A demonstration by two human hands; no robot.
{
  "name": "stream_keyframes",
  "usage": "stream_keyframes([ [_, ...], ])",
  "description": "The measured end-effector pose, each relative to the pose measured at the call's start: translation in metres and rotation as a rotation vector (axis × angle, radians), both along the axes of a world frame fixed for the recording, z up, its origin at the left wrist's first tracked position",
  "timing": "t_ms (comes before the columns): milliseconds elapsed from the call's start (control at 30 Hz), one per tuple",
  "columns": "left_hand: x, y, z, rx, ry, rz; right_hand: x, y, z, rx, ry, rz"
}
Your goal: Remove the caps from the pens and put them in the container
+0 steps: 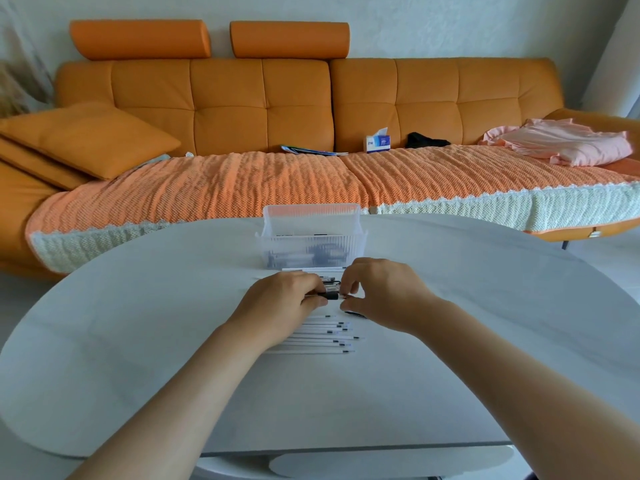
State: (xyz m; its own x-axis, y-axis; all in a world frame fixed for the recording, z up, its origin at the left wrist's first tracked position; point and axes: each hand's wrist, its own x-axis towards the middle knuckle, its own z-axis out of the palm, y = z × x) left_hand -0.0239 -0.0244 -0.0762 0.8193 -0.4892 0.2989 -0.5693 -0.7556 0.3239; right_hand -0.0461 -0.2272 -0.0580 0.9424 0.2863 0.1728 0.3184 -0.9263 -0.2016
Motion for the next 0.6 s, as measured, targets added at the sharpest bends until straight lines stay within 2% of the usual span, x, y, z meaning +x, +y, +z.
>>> stream_keyframes([
  [167,0.0011,0.0001,0.0013,0.000,-0.012,0.001,-0.0007,-0.0022,-0.0019,0.015,0.062,0.031],
  [433,0.0012,-0.0027,-0.0025,0.083,-0.032,-0.013,0.0014,-0.0005,-0.0047,0.010,-0.023,-0.027],
  [600,0.0002,-0.0031,-0.0022,0.090,-0.010,0.001,0.0031,-0.0033,-0.0037,0.031,-0.013,0.000],
])
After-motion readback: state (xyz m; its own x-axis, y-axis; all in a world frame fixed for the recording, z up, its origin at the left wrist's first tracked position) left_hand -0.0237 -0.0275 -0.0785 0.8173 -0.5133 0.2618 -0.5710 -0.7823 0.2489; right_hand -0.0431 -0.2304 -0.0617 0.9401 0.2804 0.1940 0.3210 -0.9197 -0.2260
